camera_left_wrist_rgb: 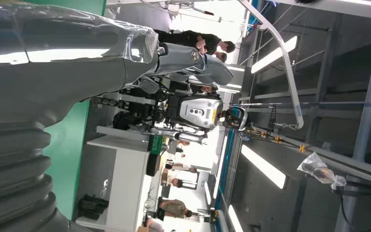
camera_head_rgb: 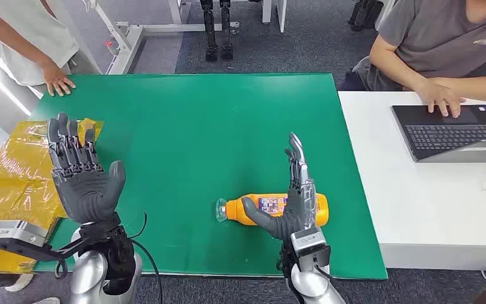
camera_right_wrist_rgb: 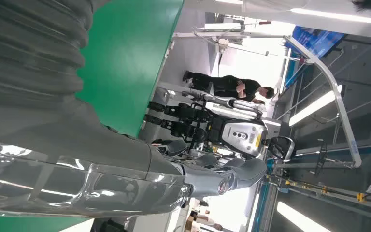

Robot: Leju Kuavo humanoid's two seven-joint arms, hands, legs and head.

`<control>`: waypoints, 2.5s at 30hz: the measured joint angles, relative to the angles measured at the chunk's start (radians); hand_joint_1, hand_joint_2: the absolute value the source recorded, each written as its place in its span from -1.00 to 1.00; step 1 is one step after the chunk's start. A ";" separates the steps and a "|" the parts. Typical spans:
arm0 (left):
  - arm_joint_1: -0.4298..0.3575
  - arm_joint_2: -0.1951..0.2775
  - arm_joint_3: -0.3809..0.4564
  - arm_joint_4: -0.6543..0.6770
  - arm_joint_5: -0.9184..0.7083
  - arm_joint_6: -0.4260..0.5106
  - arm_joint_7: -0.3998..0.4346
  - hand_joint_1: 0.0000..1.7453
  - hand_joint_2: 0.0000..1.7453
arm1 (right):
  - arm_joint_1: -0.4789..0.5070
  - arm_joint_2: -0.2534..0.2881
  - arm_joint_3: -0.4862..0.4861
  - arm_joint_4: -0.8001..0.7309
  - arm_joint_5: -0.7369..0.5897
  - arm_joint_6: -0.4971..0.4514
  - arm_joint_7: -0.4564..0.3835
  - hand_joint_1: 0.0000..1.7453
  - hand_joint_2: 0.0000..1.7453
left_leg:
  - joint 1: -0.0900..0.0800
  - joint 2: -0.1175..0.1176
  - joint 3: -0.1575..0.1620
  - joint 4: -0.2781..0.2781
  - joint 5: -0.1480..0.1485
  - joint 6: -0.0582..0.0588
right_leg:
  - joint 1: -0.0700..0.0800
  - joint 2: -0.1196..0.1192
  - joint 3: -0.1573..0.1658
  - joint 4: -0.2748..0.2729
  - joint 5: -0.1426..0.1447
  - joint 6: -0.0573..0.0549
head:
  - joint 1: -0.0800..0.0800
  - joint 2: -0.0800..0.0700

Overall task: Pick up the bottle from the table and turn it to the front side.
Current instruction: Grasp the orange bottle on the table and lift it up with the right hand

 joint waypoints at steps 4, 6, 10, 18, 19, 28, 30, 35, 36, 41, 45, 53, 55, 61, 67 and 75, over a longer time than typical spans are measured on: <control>0.000 0.000 0.000 0.000 0.001 0.000 0.000 -1.00 1.00 | -0.001 -0.003 0.000 0.000 0.031 -0.001 0.010 -1.00 1.00 | 0.000 0.000 0.000 0.000 0.000 0.000 | 0.000 0.000 0.000 0.000 0.000 0.000 | 0.000 0.000; 0.000 0.000 0.000 0.000 0.001 -0.001 0.000 -1.00 1.00 | -0.003 -0.007 0.000 0.000 0.078 0.003 0.048 -1.00 1.00 | 0.000 0.000 0.000 0.000 0.000 0.000 | 0.000 0.000 0.000 0.000 0.000 0.000 | 0.000 0.000; -0.001 0.000 0.000 0.000 0.001 -0.014 0.000 -1.00 1.00 | -0.026 -0.031 -0.001 0.005 0.270 0.058 0.198 -1.00 1.00 | 0.000 0.000 0.000 0.000 0.000 0.000 | 0.000 0.000 0.000 0.000 0.000 0.000 | 0.000 0.000; -0.009 0.001 0.000 0.000 0.000 -0.042 0.000 -1.00 1.00 | -0.118 -0.098 -0.005 0.049 0.563 0.232 0.358 -1.00 1.00 | 0.000 0.000 0.000 0.000 0.000 0.000 | 0.000 0.000 0.000 0.000 0.001 0.000 | 0.000 0.000; -0.010 0.001 0.000 0.001 0.000 -0.047 0.000 -1.00 1.00 | -0.131 -0.106 -0.005 0.057 0.585 0.256 0.369 -1.00 1.00 | 0.000 0.000 0.000 0.000 0.000 0.000 | 0.000 0.000 0.000 0.000 0.001 0.000 | 0.000 0.000; -0.026 0.000 -0.008 0.020 0.001 -0.068 0.000 -1.00 1.00 | -0.257 -0.172 0.014 0.161 0.726 0.446 0.432 -1.00 1.00 | 0.000 0.000 0.000 0.001 0.000 0.000 | 0.000 0.000 0.000 0.000 0.001 0.000 | 0.000 0.000; -0.029 0.000 -0.010 0.026 0.002 -0.069 0.000 -1.00 1.00 | -0.283 -0.187 0.024 0.197 0.738 0.472 0.433 -1.00 1.00 | 0.000 0.000 0.000 0.001 0.000 0.000 | 0.000 0.000 0.000 0.000 0.001 0.000 | 0.000 0.000; -0.041 0.000 -0.016 0.040 0.004 -0.071 0.000 -1.00 1.00 | -0.327 -0.218 0.048 0.277 0.751 0.506 0.434 -1.00 1.00 | 0.000 0.000 0.000 0.001 0.000 0.000 | 0.000 0.000 0.000 0.000 0.001 0.000 | 0.000 0.000; -0.043 0.000 -0.019 0.043 0.005 -0.071 0.000 -1.00 1.00 | -0.333 -0.225 0.054 0.291 0.754 0.516 0.436 -1.00 1.00 | 0.000 0.000 0.000 0.001 0.000 0.000 | 0.000 0.000 0.000 0.000 0.001 0.000 | 0.000 0.000; -0.049 0.000 -0.028 0.057 0.014 -0.072 0.000 -1.00 1.00 | -0.354 -0.267 0.090 0.352 0.764 0.578 0.449 -1.00 1.00 | 0.000 0.000 0.000 0.001 0.000 0.000 | 0.000 0.000 0.000 0.000 0.001 0.000 | 0.000 0.000; -0.057 0.001 -0.034 0.070 0.023 -0.068 0.000 -1.00 1.00 | -0.377 -0.301 0.126 0.400 0.770 0.620 0.459 -1.00 1.00 | 0.000 0.000 0.000 0.001 0.000 0.000 | 0.000 0.000 0.000 0.000 0.001 0.000 | 0.000 0.000; -0.064 0.002 -0.050 0.086 0.035 -0.049 0.000 -1.00 1.00 | -0.434 -0.344 0.184 0.496 0.737 0.657 0.458 -1.00 1.00 | 0.000 0.000 0.000 0.001 0.000 0.000 | 0.000 0.000 0.000 0.000 0.001 0.000 | 0.000 0.000; -0.065 0.003 -0.051 0.089 0.038 -0.044 0.000 -1.00 1.00 | -0.448 -0.350 0.193 0.517 0.735 0.657 0.463 -1.00 1.00 | 0.000 0.000 0.000 0.001 0.000 0.000 | 0.000 0.000 0.000 0.000 0.001 0.000 | 0.000 0.000; -0.066 0.003 -0.053 0.090 0.043 -0.029 0.000 -1.00 1.00 | -0.487 -0.359 0.216 0.572 0.740 0.649 0.500 -1.00 1.00 | 0.000 0.000 0.000 0.001 0.000 0.000 | 0.000 0.000 0.000 0.000 0.001 0.000 | 0.000 0.000; -0.072 0.009 -0.055 0.094 0.048 -0.021 0.000 -1.00 1.00 | -0.514 -0.365 0.234 0.612 0.747 0.641 0.526 -0.96 1.00 | 0.000 0.000 0.000 0.001 0.000 0.000 | 0.000 0.000 0.000 0.000 0.001 0.000 | 0.000 0.000; -0.075 0.011 -0.059 0.097 0.051 -0.017 0.000 -1.00 1.00 | -0.521 -0.371 0.248 0.628 0.743 0.621 0.519 0.86 1.00 | 0.000 0.000 0.000 0.002 0.000 0.000 | 0.000 0.000 0.000 0.000 0.001 0.000 | 0.000 0.000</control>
